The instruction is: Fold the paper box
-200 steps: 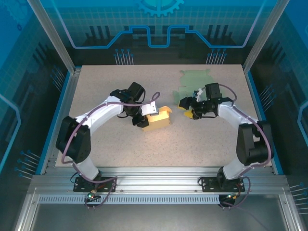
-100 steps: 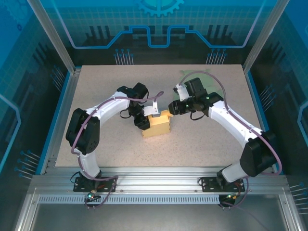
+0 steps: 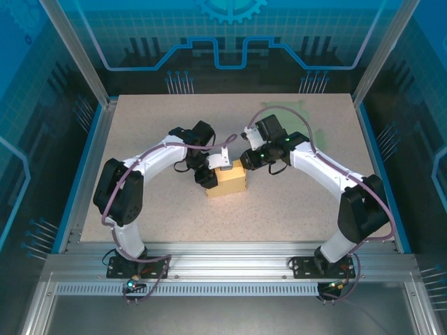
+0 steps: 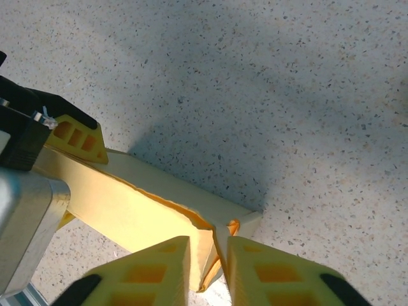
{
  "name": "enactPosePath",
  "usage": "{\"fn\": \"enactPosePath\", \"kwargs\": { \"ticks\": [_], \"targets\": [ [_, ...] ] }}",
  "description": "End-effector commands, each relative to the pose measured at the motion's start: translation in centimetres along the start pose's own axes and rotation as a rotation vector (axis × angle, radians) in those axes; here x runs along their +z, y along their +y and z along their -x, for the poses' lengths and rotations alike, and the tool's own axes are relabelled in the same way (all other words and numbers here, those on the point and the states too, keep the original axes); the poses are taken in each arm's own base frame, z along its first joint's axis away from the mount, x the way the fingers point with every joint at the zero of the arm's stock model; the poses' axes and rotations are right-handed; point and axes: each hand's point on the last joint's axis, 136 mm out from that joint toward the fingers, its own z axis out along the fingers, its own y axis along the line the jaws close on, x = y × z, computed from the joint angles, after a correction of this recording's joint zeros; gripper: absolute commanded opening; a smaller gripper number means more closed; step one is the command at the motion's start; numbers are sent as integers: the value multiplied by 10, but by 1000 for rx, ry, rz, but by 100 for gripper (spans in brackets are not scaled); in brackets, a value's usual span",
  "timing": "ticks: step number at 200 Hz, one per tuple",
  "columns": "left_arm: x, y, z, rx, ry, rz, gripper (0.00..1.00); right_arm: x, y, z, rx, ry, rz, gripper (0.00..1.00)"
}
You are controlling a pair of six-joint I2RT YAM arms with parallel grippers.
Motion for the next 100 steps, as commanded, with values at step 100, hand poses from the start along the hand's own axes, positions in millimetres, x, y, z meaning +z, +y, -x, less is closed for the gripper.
{"fn": "enactPosePath", "kwargs": {
  "ticks": [100],
  "targets": [
    [-2,11,6,-10,-19,134,43,13,17,-10,106,23,-13,0]
  ]
}}
